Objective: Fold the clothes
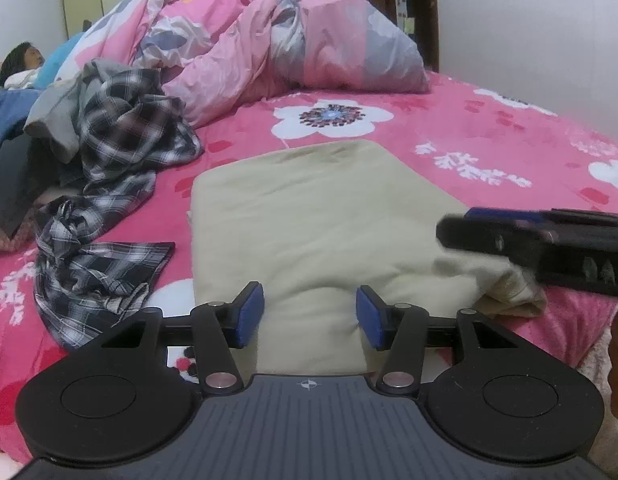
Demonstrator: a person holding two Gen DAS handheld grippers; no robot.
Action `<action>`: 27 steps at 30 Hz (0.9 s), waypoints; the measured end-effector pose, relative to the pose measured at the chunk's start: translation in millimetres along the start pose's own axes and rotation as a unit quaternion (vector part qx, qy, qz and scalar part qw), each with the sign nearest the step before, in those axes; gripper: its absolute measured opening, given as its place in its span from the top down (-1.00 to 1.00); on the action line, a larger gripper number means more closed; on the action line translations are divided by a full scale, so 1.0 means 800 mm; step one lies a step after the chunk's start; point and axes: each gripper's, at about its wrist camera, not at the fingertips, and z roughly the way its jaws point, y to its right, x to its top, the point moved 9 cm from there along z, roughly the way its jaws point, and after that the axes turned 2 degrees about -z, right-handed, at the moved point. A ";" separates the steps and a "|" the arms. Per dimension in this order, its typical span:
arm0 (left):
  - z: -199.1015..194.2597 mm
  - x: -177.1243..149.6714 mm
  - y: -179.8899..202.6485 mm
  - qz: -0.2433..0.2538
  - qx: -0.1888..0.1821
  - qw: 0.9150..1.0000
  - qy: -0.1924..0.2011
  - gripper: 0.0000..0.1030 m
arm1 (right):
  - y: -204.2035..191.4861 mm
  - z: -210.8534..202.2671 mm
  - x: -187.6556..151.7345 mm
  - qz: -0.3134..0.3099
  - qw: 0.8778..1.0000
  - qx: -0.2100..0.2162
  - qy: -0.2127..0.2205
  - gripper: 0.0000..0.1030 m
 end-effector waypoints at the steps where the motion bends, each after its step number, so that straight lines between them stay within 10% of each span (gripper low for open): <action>1: 0.000 0.000 0.000 0.001 -0.003 1.000 0.002 -0.01 | 0.000 0.004 -0.008 -0.016 1.000 -0.009 -0.012 0.22; 13: -0.006 -0.005 -0.002 0.006 -0.045 0.999 0.021 -0.11 | 0.009 -0.014 -0.024 -0.104 0.993 -0.043 -0.037 0.19; 18: -0.007 -0.006 -0.008 -0.001 -0.064 0.998 0.028 -0.14 | 0.082 -0.063 -0.023 -0.042 0.984 -0.165 -0.042 0.15; 27: -0.039 0.005 -0.012 -0.044 -0.118 0.991 0.049 -0.14 | 0.091 -0.115 -0.036 0.036 0.993 -0.116 -0.011 0.13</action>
